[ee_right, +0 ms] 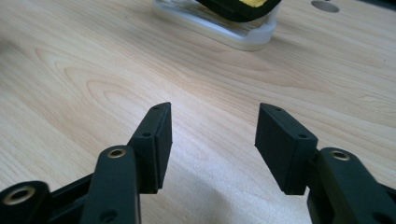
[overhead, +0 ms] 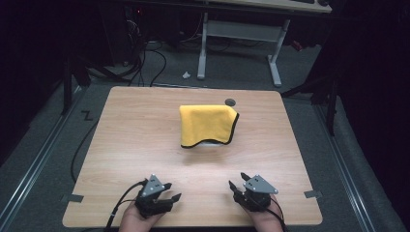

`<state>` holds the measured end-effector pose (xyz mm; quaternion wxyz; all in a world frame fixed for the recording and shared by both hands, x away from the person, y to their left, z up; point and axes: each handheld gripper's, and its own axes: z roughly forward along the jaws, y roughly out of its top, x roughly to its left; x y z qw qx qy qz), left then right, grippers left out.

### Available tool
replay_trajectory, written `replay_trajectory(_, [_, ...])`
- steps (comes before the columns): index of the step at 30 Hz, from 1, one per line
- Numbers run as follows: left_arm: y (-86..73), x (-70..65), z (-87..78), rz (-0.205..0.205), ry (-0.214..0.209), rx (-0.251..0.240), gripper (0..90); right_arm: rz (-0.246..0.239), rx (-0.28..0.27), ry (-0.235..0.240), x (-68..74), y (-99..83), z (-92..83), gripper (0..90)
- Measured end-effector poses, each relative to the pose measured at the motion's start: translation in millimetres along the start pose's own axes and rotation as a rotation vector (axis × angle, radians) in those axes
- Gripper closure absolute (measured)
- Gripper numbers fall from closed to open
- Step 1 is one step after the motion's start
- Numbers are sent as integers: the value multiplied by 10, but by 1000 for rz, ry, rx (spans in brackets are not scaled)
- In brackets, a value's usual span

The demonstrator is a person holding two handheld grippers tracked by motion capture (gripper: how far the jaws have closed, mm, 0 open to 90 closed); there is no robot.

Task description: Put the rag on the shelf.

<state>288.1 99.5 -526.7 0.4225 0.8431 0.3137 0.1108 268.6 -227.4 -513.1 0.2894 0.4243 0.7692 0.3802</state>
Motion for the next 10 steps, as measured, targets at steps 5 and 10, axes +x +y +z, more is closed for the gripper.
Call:
replay_trajectory(5, [22, 51, -20, -12, -8, -13, 439, 12, 14, 10, -1, 3, 29, 451])
replay_trajectory(10, [-5, 129, -70, -46, -5, -20, 440, 11, 33, 20, -13, -30, 48, 452])
